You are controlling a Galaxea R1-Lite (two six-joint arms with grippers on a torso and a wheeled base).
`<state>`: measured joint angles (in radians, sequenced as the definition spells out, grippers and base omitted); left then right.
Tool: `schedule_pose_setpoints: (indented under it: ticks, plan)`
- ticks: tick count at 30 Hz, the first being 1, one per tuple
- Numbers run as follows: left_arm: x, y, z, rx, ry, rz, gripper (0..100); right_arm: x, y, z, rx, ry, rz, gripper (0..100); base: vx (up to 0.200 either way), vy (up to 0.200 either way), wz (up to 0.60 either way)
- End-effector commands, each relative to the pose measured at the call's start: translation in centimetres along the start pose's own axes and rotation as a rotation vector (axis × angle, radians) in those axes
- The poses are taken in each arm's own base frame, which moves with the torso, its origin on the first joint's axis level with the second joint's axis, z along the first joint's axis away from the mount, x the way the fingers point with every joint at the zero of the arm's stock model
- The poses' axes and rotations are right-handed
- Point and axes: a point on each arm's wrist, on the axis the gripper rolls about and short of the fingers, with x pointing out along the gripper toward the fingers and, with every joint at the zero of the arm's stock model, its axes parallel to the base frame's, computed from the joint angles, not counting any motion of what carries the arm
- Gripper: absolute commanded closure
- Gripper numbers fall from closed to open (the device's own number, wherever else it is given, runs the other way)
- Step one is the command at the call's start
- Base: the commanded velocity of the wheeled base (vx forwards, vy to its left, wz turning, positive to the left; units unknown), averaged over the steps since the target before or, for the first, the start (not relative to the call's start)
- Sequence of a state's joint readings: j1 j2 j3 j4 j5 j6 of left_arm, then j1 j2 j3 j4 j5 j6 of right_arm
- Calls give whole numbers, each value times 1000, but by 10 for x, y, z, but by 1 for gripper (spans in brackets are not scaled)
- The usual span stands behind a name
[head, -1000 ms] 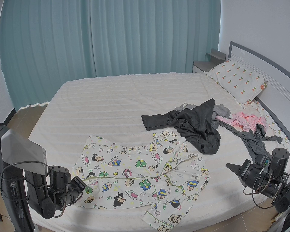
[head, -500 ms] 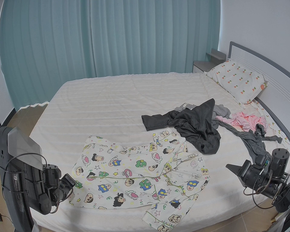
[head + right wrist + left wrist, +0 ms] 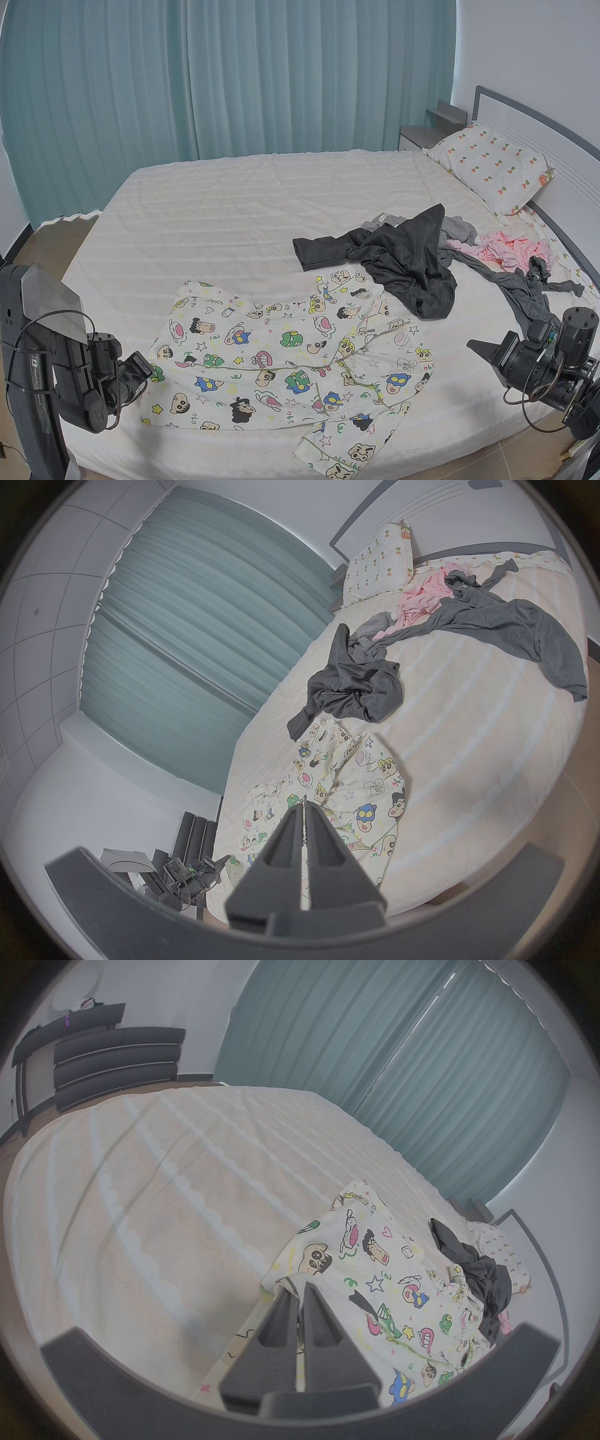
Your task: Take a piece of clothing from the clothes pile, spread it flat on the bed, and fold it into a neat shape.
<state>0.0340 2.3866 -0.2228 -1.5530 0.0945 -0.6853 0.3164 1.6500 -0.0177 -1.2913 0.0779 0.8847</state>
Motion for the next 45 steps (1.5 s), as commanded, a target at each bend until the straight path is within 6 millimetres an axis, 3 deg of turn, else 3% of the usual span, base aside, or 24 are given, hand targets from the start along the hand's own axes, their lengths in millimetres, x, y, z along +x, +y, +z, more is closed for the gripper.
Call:
schedule_pose_setpoints:
  ticks: [1, 5, 6, 16, 21, 27, 35, 45]
  plan:
    - [13, 5, -5, 28, 4, 12, 100, -2, -3, -3, 2, 12, -15, 100, 0, 0, 0]
    - [18, 7, -4, 28, 0, 14, 100, -2, -4, -3, 2, 14, -17, 100, 0, 0, 0]
    - [18, 7, -4, 27, 1, 9, 0, -1, -4, -3, 3, 13, -18, 100, 0, 0, 0]
    - [20, 13, 9, -10, -36, 7, 0, -1, -4, -3, 2, 17, -23, 100, 0, 0, 0]
    - [-18, 23, 16, -45, 101, -106, 0, 0, -6, -5, 2, 41, -38, 100, 0, 0, 0]
    - [-60, 21, 16, -56, 198, -213, 0, 0, -10, -14, -6, 111, -77, 100, 0, 0, 0]
    - [-59, 21, 13, -66, 222, -217, 0, 19, -17, -27, -75, 209, -107, 100, 0, 0, 0]
    - [-57, 18, 6, -80, 267, -227, 0, 57, -32, -49, -159, 272, -123, 100, -200, 0, 0]
